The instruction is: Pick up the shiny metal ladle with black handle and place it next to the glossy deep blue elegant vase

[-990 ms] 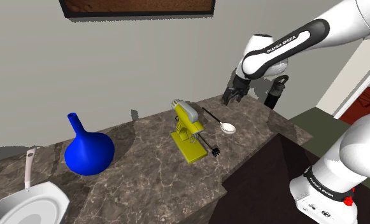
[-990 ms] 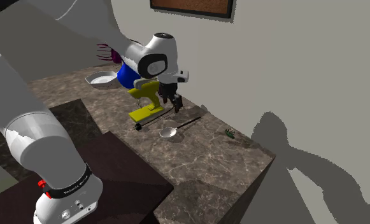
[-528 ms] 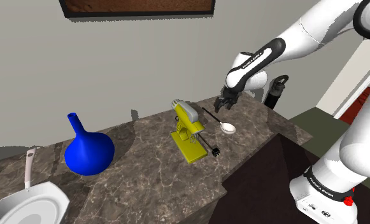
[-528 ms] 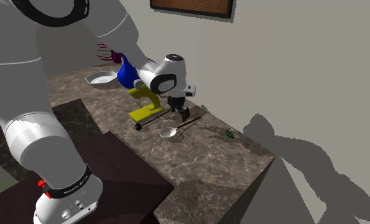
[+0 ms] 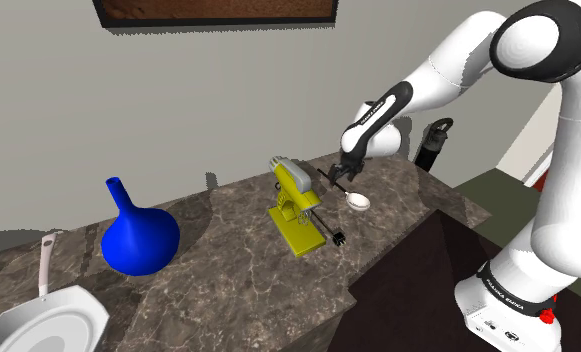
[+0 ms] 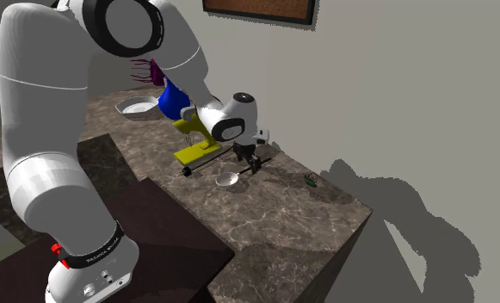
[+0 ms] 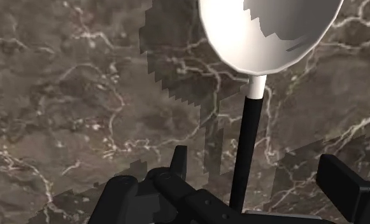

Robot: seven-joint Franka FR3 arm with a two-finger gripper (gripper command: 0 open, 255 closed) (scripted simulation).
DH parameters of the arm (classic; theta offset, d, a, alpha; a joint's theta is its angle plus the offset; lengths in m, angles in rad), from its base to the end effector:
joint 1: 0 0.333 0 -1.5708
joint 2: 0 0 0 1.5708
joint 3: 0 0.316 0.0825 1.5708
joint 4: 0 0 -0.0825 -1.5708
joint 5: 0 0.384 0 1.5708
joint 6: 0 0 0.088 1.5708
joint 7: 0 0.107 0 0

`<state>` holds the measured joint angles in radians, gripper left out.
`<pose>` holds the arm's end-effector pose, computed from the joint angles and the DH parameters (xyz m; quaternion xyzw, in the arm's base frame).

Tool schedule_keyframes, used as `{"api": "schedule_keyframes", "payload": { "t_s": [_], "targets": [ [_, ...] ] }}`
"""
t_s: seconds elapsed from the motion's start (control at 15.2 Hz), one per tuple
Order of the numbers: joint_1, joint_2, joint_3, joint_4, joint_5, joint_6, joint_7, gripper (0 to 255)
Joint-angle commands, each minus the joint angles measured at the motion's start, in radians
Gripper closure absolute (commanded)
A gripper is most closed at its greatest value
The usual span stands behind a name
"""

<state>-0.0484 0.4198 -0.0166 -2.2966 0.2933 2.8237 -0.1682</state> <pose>0.5326 -0.0495 0.1744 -0.9938 0.0841 -0.0589 0.0432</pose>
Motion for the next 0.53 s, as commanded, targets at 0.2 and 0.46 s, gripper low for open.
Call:
{"api": "schedule_keyframes", "payload": {
  "t_s": [0.2,0.46],
  "targets": [
    [-0.01,0.07,0.017,0.031,0.015,0.041,-0.013,0],
    [-0.01,0.07,0.017,0.031,0.015,0.041,-0.013,0]
  ]
}}
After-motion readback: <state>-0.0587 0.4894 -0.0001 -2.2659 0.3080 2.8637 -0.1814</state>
